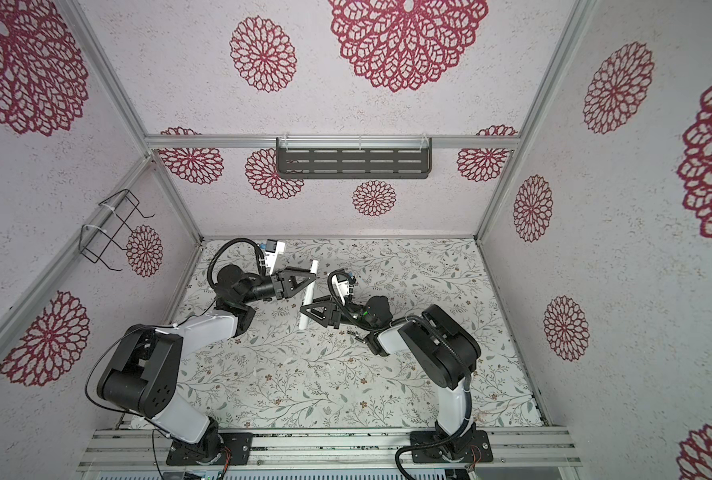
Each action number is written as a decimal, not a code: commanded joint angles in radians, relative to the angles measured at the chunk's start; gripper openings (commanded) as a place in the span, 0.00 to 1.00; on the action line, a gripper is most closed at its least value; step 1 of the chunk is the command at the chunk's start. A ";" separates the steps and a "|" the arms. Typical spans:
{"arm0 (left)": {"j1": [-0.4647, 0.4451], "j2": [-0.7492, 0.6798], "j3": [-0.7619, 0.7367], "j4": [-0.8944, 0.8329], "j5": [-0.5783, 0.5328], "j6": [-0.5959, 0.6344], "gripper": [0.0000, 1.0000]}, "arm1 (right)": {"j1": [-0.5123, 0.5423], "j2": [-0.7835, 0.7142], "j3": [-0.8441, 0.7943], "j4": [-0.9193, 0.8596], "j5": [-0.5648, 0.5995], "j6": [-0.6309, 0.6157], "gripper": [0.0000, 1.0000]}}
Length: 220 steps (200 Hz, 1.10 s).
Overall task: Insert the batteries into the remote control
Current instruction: 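Raise the remote upright with the left gripper while the right gripper approaches it, then grasp the remote's back end with the right gripper near the left gripper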
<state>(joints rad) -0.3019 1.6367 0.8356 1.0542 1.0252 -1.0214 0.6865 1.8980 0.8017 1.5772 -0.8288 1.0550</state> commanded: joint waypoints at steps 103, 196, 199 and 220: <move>0.051 -0.288 0.158 -1.258 -0.626 0.593 0.97 | 0.030 -0.251 0.085 -1.040 0.343 -0.543 0.31; -0.001 -0.184 0.264 -1.403 -0.473 0.612 0.99 | 0.129 -0.323 0.232 -1.617 0.586 -0.846 0.30; -0.004 -0.180 0.264 -1.400 -0.472 0.613 1.00 | 0.131 -0.324 0.234 -1.622 0.586 -0.848 0.30; -0.022 -0.151 0.269 -1.384 -0.452 0.605 0.97 | 0.142 -0.329 0.252 -1.662 0.601 -0.853 0.30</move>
<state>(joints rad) -0.3004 1.4559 1.0832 -0.3309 0.5278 -0.4309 0.8143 1.6253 1.0042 -0.0010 -0.2771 0.2577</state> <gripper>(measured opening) 0.982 0.510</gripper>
